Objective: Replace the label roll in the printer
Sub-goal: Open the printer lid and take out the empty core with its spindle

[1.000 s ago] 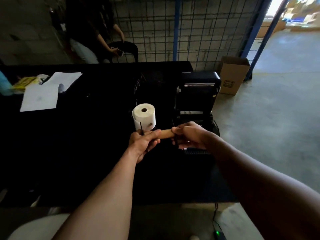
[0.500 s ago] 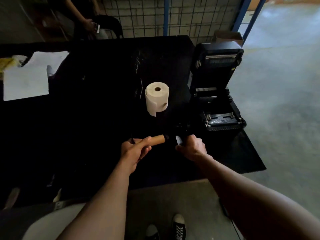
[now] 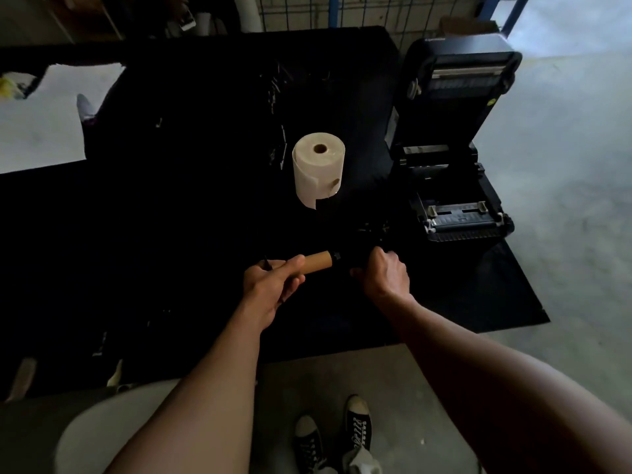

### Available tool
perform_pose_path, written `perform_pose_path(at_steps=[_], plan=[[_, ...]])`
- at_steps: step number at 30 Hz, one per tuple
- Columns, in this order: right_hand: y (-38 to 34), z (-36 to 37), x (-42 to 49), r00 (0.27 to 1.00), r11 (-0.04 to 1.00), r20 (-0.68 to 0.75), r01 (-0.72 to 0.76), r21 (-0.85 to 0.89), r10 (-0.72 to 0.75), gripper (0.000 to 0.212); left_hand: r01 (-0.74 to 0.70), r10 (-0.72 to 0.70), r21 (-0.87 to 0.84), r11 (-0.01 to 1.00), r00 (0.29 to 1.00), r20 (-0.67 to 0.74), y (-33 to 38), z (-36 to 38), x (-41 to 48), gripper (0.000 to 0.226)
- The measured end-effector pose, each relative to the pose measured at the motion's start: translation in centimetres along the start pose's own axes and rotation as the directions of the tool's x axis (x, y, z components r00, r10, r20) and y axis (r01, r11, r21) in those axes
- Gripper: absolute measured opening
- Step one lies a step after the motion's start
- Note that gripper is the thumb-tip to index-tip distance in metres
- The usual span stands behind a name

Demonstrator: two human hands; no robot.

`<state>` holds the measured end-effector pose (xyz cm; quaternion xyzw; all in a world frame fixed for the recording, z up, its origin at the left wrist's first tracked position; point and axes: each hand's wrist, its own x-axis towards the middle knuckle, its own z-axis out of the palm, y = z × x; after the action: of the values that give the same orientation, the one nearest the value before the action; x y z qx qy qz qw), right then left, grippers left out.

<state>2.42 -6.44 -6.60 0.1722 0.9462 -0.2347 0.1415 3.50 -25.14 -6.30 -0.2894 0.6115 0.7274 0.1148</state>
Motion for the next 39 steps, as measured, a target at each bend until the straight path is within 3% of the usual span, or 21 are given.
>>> perform_pose_path(at_steps=[5,8,9,12,15,20,23,28,33,35,37,38,39], plan=[[0.4,0.2,0.5,1.000,1.000,0.020,0.002,0.009,-0.002,0.052,0.002,-0.002,0.007,1.000,1.000,-0.016,-0.1,0.2,-0.1,0.015],[0.4,-0.8,0.8,0.996,0.994,0.049,-0.072,0.084,0.068,0.034,-0.007,0.007,-0.012,1.000,1.000,-0.013,0.5,0.4,-0.6,0.014],[0.2,-1.3,0.9,0.990,0.976,0.091,-0.121,0.179,0.106,0.030,-0.012,0.011,-0.015,1.000,1.000,-0.008,0.9,0.6,-0.9,0.015],[-1.1,-3.2,0.6,0.938,0.760,0.333,-0.283,0.584,0.093,0.041,-0.016,0.017,-0.026,1.000,1.000,0.027,2.9,1.1,-1.7,0.016],[-2.9,-5.3,-0.1,0.913,0.627,0.405,-0.283,0.726,-0.057,0.051,-0.024,0.029,-0.056,0.998,0.995,0.097,5.2,1.5,-2.7,0.017],[-4.8,-7.6,-0.6,0.921,0.615,0.330,-0.139,0.776,-0.208,0.019,-0.043,0.052,-0.069,0.997,0.989,0.136,7.7,1.1,-3.5,0.019],[-5.2,-8.1,-0.7,0.921,0.594,0.331,-0.151,0.790,-0.206,0.016,-0.042,0.057,-0.101,0.994,0.985,0.160,8.5,0.3,-3.6,0.036],[-5.8,-7.9,-1.2,0.916,0.607,0.338,-0.146,0.781,-0.215,0.010,-0.054,0.065,-0.077,0.996,0.986,0.156,8.8,-1.0,-3.5,0.034],[-6.4,-8.0,-0.4,0.927,0.551,0.347,-0.219,0.806,-0.140,0.010,-0.024,0.033,-0.073,0.997,0.991,0.129,8.9,-2.1,-2.1,0.020],[-6.4,-8.2,0.3,0.952,0.398,0.301,-0.256,0.881,-0.053,0.011,-0.029,0.036,-0.066,0.997,0.994,0.105,8.9,-2.7,-1.1,0.018],[-6.1,-8.6,1.3,0.980,0.230,0.190,-0.200,0.952,0.063,0.012,-0.028,0.032,-0.059,0.998,0.997,0.070,8.7,-3.4,-0.3,0.019],[-5.8,-8.5,1.8,0.987,0.253,0.116,-0.142,0.957,0.115,0.011,-0.028,0.031,-0.055,0.998,0.998,0.052,8.6,-3.6,0.2,0.018],[-5.4,-8.3,2.3,0.990,0.363,0.046,-0.092,0.927,0.133,0.009,-0.027,0.030,-0.050,0.998,0.999,0.045,8.4,-3.7,0.5,0.017]])
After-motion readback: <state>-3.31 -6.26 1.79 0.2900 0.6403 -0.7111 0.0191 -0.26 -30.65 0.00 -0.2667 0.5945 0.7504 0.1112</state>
